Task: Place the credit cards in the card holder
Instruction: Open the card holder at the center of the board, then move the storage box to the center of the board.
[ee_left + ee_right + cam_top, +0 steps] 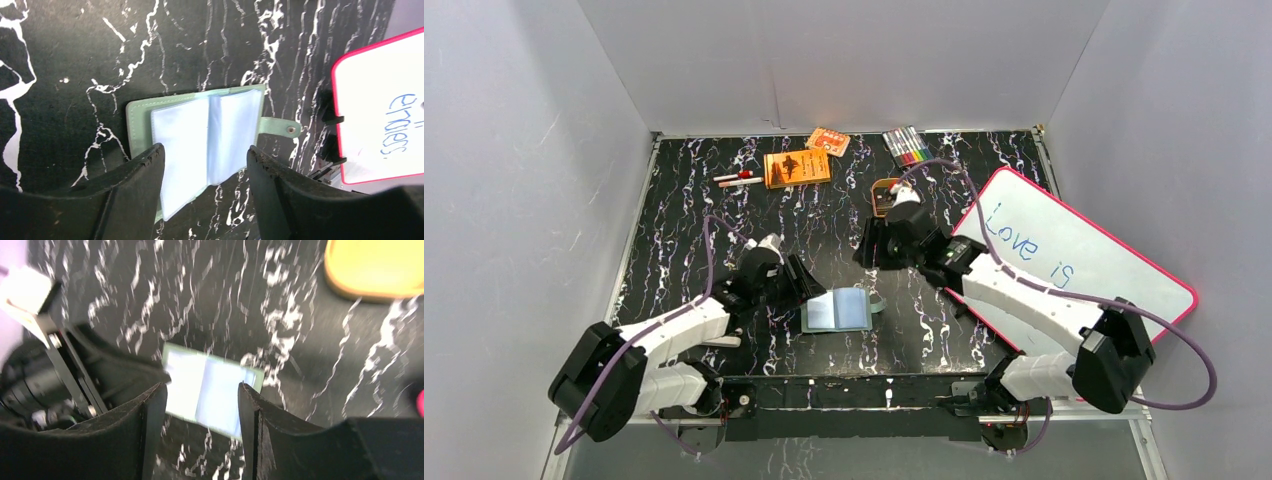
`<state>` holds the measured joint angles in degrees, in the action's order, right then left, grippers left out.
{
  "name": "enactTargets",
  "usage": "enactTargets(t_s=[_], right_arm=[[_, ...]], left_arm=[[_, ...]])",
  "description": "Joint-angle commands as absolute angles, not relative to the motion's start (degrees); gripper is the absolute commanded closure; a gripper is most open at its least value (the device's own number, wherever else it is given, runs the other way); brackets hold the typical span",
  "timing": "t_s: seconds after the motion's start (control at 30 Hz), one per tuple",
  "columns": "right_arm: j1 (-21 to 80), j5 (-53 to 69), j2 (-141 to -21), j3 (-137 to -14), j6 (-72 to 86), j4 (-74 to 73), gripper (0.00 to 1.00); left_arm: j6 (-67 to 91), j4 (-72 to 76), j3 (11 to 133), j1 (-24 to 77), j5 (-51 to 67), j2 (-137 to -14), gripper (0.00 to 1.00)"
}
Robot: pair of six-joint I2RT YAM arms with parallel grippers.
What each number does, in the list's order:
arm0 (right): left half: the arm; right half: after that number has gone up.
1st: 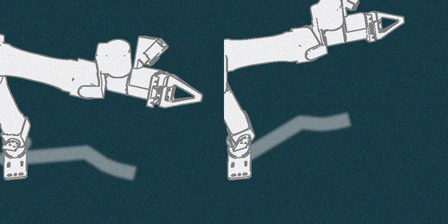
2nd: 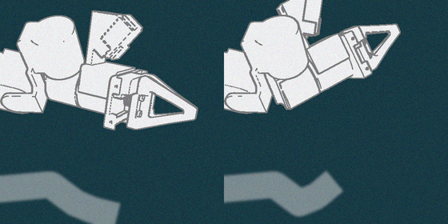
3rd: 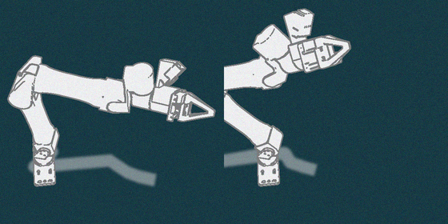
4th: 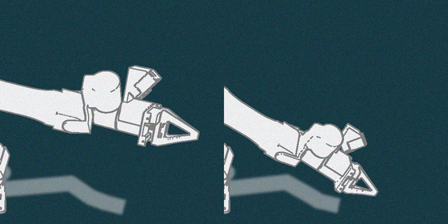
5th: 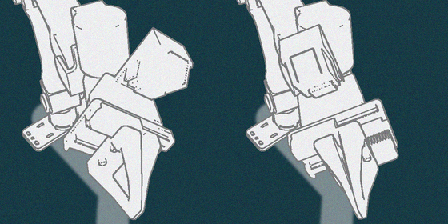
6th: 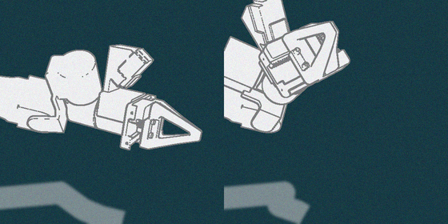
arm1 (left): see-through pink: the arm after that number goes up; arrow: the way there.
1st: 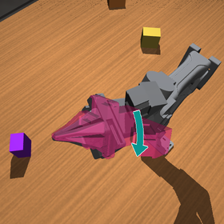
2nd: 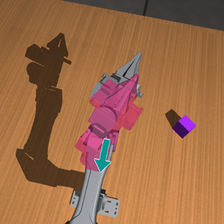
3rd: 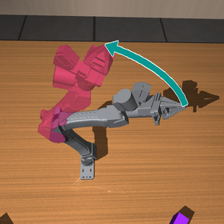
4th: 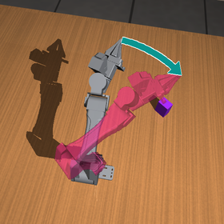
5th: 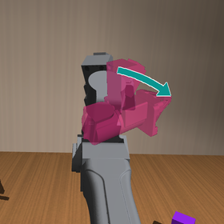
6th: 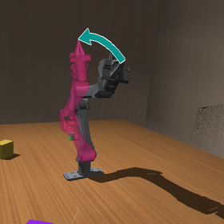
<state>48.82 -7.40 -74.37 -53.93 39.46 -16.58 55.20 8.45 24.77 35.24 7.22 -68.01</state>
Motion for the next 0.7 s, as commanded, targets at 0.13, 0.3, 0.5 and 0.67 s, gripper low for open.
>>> enactTargets(t_s=[0.13,0.3,0.5,0.67], right_arm=[[41.3,-16.6,-83.4,-69.0,31.5,-13.6,0.36],[38.3,-21.2,-95.9,-79.2,24.1,-13.8,0.38],[35.8,-23.3,-105.6,-84.7,18.5,-14.0,0.4],[35.2,-22.1,-110.8,-86.8,15.6,-15.3,0.4]], left_arm=[[53.5,2.7,28.6,35.0,4.3,-62.6,0.39],[53.6,1.0,28.8,35.0,3.7,-60.3,0.38],[53.3,0.3,29.8,35.0,4.1,-57.7,0.37],[52.7,-1.4,30.4,35.0,4.8,-56.9,0.37]])
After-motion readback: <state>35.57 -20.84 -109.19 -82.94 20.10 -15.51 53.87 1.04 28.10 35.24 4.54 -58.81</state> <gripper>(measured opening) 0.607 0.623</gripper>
